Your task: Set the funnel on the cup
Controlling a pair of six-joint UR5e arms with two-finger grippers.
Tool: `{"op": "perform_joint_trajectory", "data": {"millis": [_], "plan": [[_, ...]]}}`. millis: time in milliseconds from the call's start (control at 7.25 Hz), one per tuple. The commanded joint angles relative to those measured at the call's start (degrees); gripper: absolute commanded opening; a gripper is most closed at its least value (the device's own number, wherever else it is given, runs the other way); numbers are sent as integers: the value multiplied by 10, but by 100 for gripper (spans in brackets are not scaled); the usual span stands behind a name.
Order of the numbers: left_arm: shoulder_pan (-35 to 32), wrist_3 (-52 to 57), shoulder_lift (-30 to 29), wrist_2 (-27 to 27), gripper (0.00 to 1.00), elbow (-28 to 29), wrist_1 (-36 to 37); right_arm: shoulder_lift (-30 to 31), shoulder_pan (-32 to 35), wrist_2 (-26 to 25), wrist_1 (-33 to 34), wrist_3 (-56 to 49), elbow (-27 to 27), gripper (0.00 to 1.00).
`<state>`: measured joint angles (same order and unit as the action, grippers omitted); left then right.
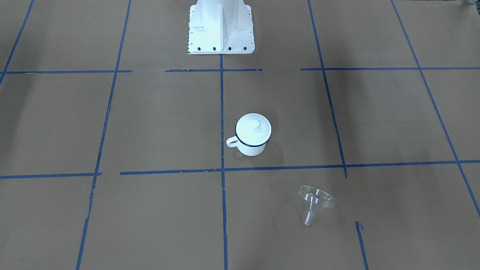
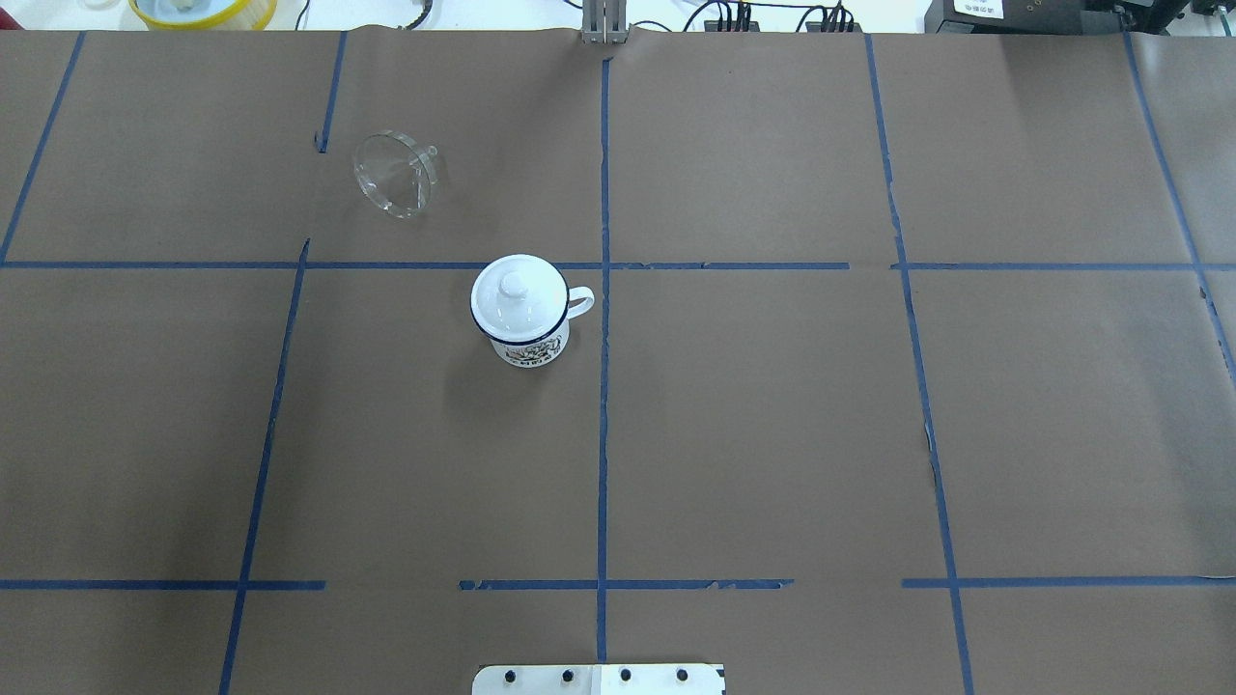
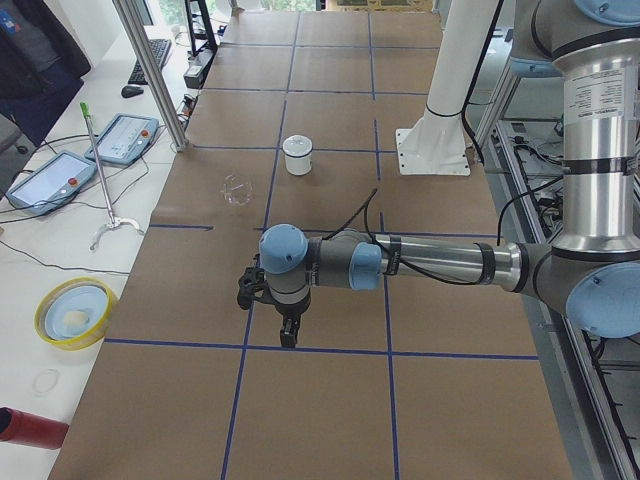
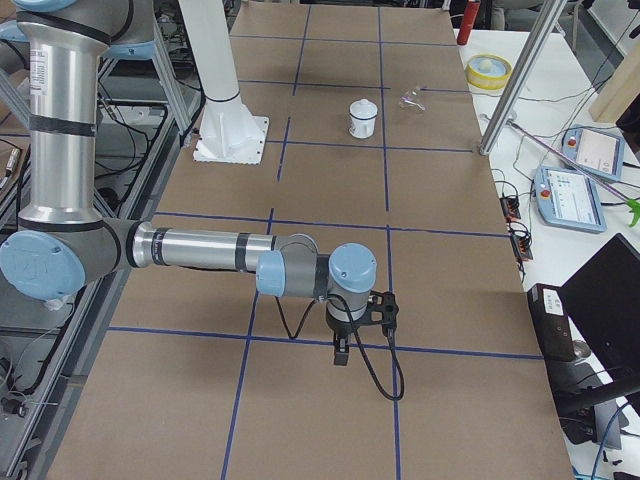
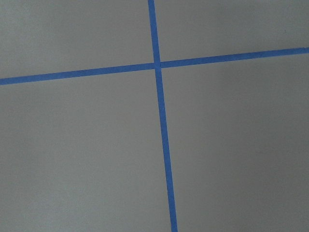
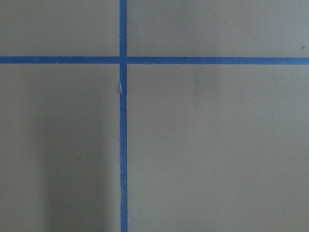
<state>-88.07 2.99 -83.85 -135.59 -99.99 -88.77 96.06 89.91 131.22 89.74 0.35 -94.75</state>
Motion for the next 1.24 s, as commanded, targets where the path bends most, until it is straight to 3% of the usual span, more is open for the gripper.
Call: {"op": "perform_joint_trajectory", "data": {"millis": [0, 276, 690, 828, 1103], "plan": [[1, 0, -1, -1, 100, 1, -1, 0, 0, 0, 0, 0, 0, 100], [4, -3, -29, 4, 100, -2, 1, 0, 0, 0, 0, 0, 0, 100], [15, -3, -117, 1, 100, 2, 0, 0, 0, 0, 0, 0, 0, 100], [15, -1, -153, 1, 100, 6, -27, 0, 0, 0, 0, 0, 0, 100], [15, -62, -166, -2, 100, 4, -163, 0, 0, 0, 0, 0, 0, 100]]}}
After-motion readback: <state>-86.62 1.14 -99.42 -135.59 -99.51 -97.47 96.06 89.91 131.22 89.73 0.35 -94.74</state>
